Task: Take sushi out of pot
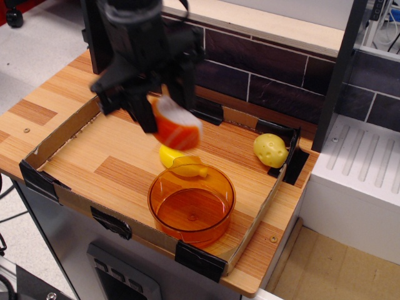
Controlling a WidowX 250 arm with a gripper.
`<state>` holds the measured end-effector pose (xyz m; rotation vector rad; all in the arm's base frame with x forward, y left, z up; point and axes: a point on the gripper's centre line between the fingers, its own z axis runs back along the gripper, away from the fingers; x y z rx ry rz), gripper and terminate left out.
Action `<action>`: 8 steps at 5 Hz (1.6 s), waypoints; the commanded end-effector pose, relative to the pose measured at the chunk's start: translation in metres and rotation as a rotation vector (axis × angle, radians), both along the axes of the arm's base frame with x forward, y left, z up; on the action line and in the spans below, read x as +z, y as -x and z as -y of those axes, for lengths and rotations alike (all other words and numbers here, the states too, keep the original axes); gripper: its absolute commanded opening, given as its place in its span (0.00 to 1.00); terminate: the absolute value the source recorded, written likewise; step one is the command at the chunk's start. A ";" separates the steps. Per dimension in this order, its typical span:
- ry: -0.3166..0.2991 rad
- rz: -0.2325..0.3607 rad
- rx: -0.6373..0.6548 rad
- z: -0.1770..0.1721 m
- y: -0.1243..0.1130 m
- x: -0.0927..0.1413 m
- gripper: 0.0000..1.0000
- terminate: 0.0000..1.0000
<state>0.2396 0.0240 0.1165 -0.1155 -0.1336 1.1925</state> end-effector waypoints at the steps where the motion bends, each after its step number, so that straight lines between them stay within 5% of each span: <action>1: -0.082 0.002 0.068 -0.049 -0.034 -0.010 0.00 0.00; 2: -0.162 0.018 0.054 -0.061 -0.047 -0.024 0.00 0.00; 4: -0.215 0.058 0.049 -0.084 -0.066 -0.045 0.00 0.00; 7: -0.284 -0.032 0.123 -0.103 -0.085 -0.079 0.00 0.00; 8: -0.264 -0.054 0.132 -0.105 -0.086 -0.078 1.00 0.00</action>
